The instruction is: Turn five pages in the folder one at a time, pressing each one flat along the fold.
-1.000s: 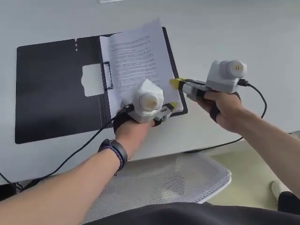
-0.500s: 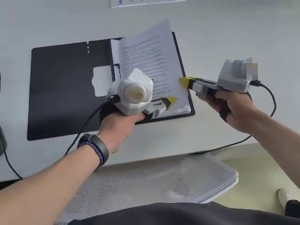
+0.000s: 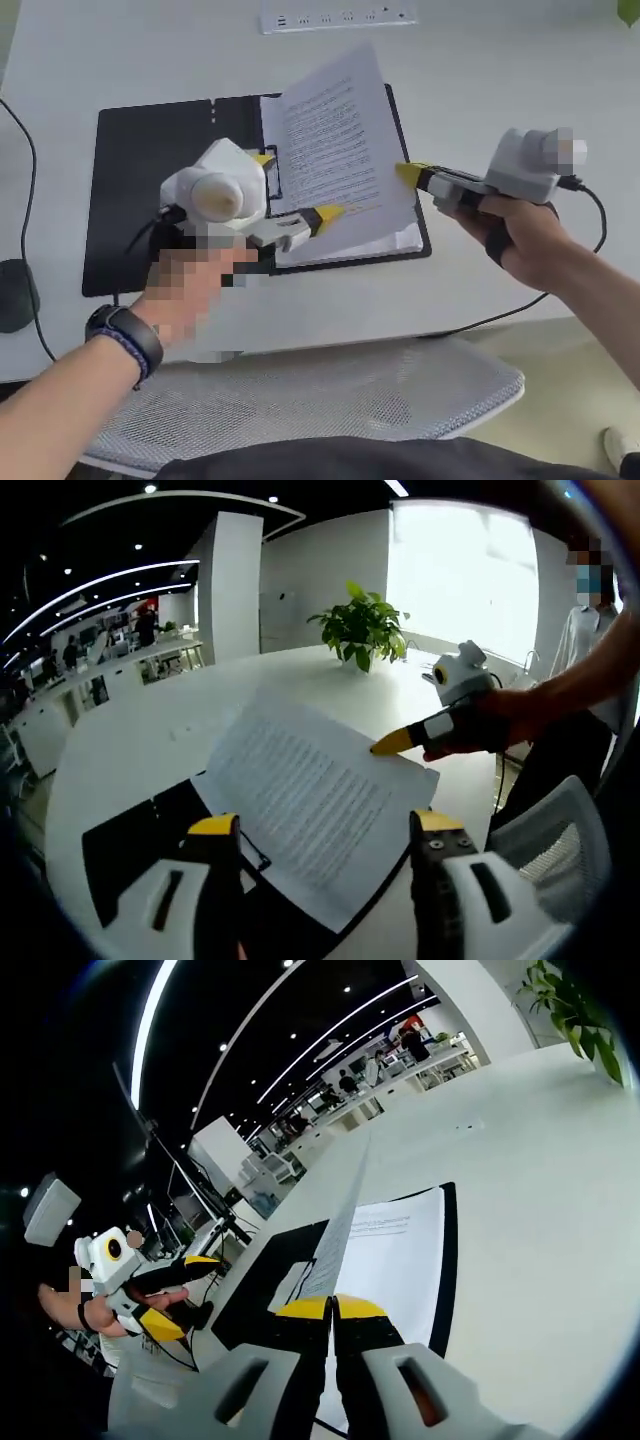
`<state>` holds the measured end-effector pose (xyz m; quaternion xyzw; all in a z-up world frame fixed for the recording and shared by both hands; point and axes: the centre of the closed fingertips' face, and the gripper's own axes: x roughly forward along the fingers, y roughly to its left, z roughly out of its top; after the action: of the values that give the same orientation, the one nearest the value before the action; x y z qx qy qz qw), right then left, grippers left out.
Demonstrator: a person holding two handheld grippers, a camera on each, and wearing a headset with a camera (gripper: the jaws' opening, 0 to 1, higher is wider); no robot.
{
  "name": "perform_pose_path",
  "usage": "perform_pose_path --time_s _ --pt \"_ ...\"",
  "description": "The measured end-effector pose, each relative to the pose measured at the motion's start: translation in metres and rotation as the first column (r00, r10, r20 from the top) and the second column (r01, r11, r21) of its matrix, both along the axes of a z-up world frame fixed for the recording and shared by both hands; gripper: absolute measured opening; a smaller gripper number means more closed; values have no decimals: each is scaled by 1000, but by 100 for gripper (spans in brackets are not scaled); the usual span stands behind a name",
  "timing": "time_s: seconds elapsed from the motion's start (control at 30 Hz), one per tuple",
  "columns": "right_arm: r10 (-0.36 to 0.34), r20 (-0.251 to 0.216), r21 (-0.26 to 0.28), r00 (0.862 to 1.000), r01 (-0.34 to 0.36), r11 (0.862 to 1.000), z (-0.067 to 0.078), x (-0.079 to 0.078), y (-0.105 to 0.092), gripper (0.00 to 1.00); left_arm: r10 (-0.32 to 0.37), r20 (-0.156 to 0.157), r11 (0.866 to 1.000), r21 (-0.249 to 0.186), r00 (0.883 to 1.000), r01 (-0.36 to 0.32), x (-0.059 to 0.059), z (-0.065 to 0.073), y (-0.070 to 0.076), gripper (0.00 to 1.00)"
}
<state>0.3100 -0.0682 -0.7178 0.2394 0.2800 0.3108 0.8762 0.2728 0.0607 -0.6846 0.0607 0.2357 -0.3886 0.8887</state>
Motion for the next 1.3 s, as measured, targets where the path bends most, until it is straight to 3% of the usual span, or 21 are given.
perform_pose_path --time_s 0.2,0.43,0.5,0.77,1.0,1.3 --pt "30 48 44 998 -32 999 25 3 17 0 57 10 998 -4 998 -57 -8 12 38 70" --pt "89 115 75 989 -98 992 54 8 50 0 121 20 993 -4 992 -121 -17 19 75 72" --pt "109 129 81 986 -120 989 53 11 55 0 141 20 990 -3 990 -141 -20 20 85 72" --pt "182 167 88 969 -199 976 75 10 100 0 200 28 980 -17 979 -200 -29 26 115 72" --pt "244 177 92 954 -262 961 81 6 143 0 240 31 971 -27 970 -239 -35 29 139 73" --pt "308 163 94 937 -326 941 76 3 191 0 291 34 957 -29 956 -290 -39 31 167 72"
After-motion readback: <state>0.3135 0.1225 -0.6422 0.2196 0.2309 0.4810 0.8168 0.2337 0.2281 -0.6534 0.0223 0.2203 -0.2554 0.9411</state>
